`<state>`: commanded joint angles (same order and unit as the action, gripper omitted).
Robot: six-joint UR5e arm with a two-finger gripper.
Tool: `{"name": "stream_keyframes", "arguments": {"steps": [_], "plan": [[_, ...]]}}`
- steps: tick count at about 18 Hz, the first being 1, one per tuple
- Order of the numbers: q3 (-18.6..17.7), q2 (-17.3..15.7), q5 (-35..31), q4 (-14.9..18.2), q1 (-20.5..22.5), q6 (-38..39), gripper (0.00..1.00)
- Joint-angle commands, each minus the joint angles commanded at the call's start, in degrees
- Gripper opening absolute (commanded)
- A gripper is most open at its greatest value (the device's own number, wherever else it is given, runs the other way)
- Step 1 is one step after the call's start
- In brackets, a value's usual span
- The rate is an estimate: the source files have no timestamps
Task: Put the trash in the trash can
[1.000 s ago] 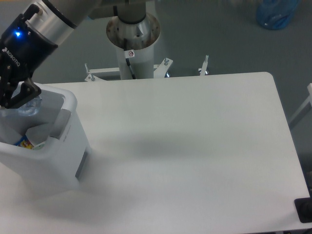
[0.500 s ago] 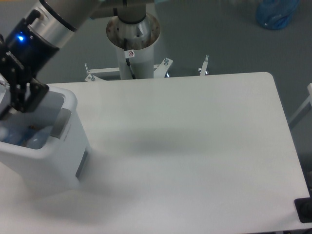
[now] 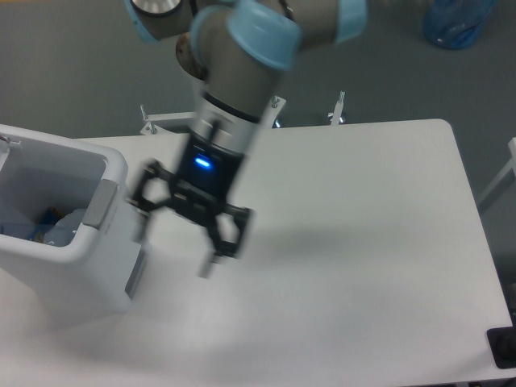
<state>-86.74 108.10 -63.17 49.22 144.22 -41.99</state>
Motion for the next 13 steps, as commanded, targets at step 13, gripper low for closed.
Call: {"name": "stream_keyframes", "arguments": {"steps": [13], "plan": [[-5.7, 1.1, -23.7, 1.4, 3.9, -25.9, 1.0]]}}
